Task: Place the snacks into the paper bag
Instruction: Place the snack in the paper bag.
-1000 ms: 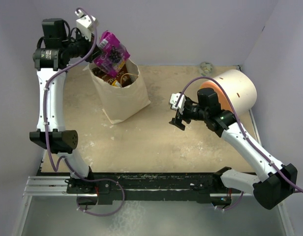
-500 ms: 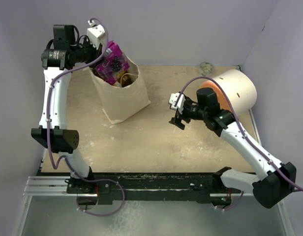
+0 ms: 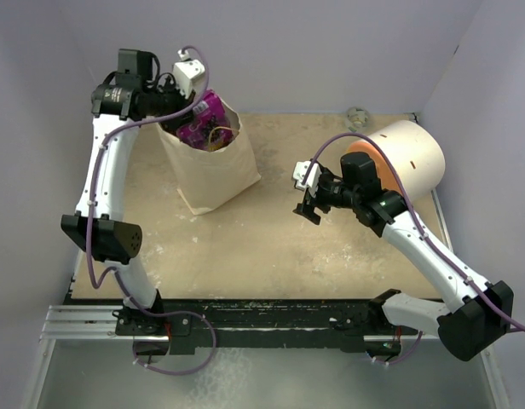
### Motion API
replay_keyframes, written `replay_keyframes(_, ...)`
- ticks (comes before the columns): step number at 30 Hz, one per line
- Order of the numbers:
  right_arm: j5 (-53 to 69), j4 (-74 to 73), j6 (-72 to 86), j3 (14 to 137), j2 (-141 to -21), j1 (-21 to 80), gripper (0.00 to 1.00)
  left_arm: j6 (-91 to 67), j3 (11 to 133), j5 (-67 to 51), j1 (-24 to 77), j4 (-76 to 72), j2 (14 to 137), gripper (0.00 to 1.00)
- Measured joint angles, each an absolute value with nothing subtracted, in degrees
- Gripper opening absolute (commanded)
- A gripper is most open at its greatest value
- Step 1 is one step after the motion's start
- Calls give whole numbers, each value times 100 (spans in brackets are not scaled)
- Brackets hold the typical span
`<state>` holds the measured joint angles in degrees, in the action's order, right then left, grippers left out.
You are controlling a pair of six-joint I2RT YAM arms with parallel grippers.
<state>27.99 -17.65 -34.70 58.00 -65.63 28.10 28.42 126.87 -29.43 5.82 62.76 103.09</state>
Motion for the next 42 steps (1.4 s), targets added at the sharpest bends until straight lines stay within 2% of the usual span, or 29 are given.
replay_keyframes(14, 2792, -1726, -3492, 5607, -6637, 2810, 86, 2324, 12560, -3035, 867, 6890, 11078, 0)
replay_keyframes(23, 2753, -1721, -3509, 5599, -6637, 2810, 86, 2193, 12538, -3083, 998, 7083, 11262, 11)
replay_keyframes(25, 2753, -1721, -3511, 5599, -6637, 2810, 86, 2209, 12538, -3081, 1048, 7194, 11281, 14)
replay_keyframes(30, 2720, -1721, -3514, 5599, -6639, 2810, 86, 2333, 12538, -3083, 1144, 7485, 11281, 29)
replay_keyframes(38, 2650, -1721, -3514, 5594, -6702, 2810, 86, 2521, 12575, -2915, 1203, 7776, 11281, 44)
replay_keyframes(42, 2648, -1723, -3511, 5590, -6751, 2810, 86, 2561, 12846, -2746, 1205, 7894, 11303, 55)
